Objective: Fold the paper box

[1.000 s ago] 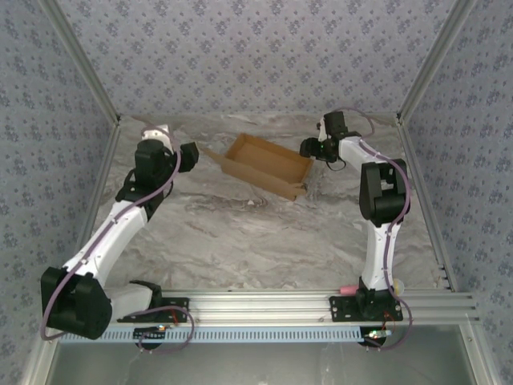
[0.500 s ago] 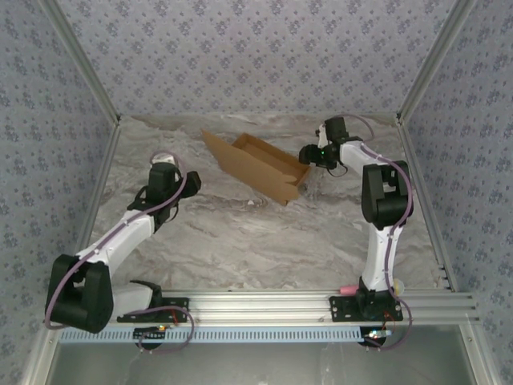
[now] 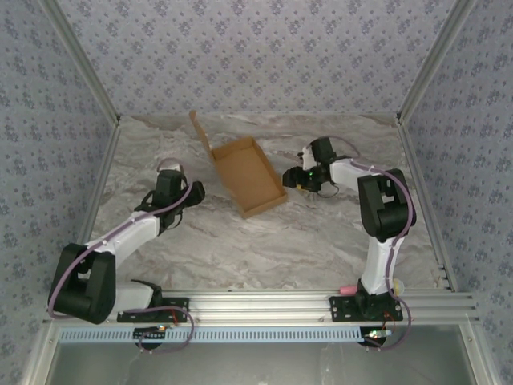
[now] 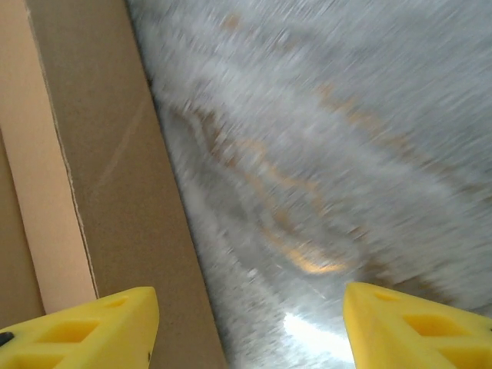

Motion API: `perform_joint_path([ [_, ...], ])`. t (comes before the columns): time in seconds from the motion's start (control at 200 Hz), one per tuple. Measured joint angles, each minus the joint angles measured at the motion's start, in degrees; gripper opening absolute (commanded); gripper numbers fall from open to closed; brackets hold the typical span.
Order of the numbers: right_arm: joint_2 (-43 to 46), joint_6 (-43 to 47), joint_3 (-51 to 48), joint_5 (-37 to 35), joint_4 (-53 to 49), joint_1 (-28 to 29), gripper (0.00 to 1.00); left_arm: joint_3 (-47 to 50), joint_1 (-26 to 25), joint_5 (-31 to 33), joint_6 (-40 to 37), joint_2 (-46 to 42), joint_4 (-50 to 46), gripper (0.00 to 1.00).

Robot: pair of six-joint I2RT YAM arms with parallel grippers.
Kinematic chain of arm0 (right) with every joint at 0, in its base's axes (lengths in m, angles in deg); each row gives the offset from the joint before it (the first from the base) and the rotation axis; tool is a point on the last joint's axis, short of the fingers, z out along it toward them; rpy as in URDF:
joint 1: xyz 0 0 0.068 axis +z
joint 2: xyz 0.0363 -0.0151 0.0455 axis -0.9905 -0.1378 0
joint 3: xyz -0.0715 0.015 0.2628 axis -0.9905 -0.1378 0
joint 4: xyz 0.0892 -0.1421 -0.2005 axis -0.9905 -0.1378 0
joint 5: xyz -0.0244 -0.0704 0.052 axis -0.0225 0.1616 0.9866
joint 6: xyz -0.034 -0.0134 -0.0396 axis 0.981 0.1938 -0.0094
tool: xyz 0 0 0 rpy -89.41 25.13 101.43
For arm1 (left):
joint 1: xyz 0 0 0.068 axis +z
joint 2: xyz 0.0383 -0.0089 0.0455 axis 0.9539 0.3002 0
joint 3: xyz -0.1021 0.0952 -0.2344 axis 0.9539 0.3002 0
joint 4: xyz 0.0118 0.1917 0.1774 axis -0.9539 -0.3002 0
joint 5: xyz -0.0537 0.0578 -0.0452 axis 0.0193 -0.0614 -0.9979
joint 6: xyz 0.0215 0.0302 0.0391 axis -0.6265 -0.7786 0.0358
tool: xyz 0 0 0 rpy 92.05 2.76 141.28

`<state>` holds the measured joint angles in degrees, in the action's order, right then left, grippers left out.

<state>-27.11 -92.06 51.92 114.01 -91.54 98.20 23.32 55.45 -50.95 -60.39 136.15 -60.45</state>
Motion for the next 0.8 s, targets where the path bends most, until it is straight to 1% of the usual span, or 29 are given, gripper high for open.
perform_joint_path([
  [0.195,1.46,-1.25,-2.62,0.57,1.68,6.19,0.66,1.27,4.92,0.81,0.17,-0.02,-0.07,0.67],
  [0.29,3.76,-1.22,-4.46,-0.37,0.94,8.28,0.71,1.51,6.88,0.94,0.15,-1.22,-0.94,0.67],
  [0.37,7.28,-0.63,-6.16,-2.89,-1.22,8.59,0.74,1.70,7.28,0.87,0.15,-4.52,-2.56,0.67],
  [0.485,14.05,0.09,-7.82,-8.57,-4.52,6.73,0.80,1.68,6.34,0.28,-0.24,-12.50,-5.51,0.67],
  [0.545,17.51,0.46,-8.96,-10.86,-5.35,5.16,0.81,1.33,4.11,0.79,-1.20,-17.09,-7.43,0.67],
  [0.615,20.61,0.72,-10.34,-13.27,-6.10,3.15,0.82,-0.09,-0.85,1.86,-3.23,-21.49,-9.77,0.66],
  [0.675,22.05,0.92,-11.06,-15.06,-6.88,1.33,0.83,-2.34,-6.58,2.64,-5.68,-23.65,-11.32,0.65],
  [0.7,22.32,1.14,-11.23,-15.63,-7.21,0.63,0.83,-3.65,-9.77,2.95,-6.97,-24.00,-11.80,0.65],
  [0.715,22.43,1.16,-11.30,-15.87,-7.34,0.22,0.83,-4.24,-10.86,2.97,-7.41,-24.00,-11.89,0.65],
  [0.73,22.47,1.25,-11.32,-16.06,-7.48,-0.22,0.83,-5.18,-13.25,2.93,-8.48,-23.98,-12.04,0.65],
  [0.8,22.51,1.66,-11.39,-16.48,-8.20,-2.32,0.83,-8.83,-21.27,2.56,-12.39,-22.49,-12.20,0.65],
])
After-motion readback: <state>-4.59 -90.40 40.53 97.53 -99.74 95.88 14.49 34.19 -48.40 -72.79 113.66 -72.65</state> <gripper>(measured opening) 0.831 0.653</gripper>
